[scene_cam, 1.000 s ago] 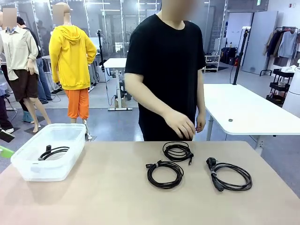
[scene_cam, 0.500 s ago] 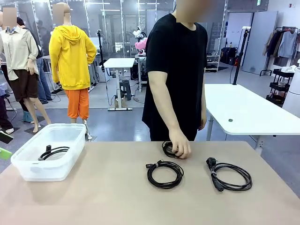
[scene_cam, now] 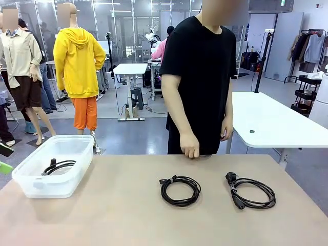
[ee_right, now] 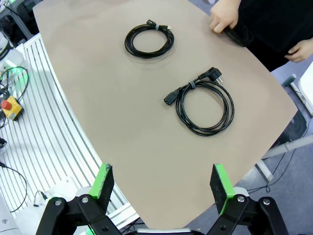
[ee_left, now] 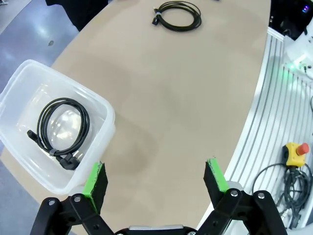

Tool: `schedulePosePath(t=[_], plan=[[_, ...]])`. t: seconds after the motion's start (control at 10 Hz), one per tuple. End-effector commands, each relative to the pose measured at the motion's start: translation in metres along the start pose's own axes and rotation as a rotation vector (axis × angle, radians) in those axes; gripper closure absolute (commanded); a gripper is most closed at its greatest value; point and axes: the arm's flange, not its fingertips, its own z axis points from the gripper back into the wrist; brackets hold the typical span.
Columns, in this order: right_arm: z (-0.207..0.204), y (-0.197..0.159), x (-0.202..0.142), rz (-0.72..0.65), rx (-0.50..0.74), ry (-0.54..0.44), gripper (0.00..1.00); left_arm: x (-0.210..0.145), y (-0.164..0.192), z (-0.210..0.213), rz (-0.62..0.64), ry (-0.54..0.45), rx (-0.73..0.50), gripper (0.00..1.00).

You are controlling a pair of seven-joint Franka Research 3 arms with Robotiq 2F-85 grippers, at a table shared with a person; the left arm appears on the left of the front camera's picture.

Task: Organize and store the cables.
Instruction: Place the Power Cable into the Organizing box.

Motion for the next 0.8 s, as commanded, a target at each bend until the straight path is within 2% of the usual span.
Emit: schedulePosePath(t=[0.0,0.1,0.2,0.4,0.5,0.6,0.7], plan=[[-0.025,0.0,0.026,-0.052,-0.023,0.07,0.0,0.001,0.002,-0.001,-0.016,-0.009,-0.006,0.0],[-0.049,-0.005,0.049,-0.097,-0.003,0.122,0.0,0.001,0.002,-0.001,-0.016,-0.009,-0.006,0.0],[-0.074,-0.009,0.068,-0.149,-0.034,0.189,0.0,0.001,0.002,-0.001,-0.016,-0.009,-0.006,0.0],[-0.117,-0.019,0.098,-0.237,-0.016,0.223,0.0,0.001,0.002,-0.001,-0.016,-0.009,-0.006,0.0],[-0.149,-0.032,0.111,-0.301,-0.07,0.287,0.0,0.001,0.002,-0.001,-0.016,-0.009,-0.006,0.0],[-0.166,-0.034,0.119,-0.336,-0.079,0.306,0.0,0.001,0.002,-0.001,-0.016,-0.009,-0.006,0.0],[-0.189,-0.038,0.124,-0.383,-0.164,0.348,0.0,0.001,0.002,-0.001,-0.016,-0.009,-0.006,0.0]])
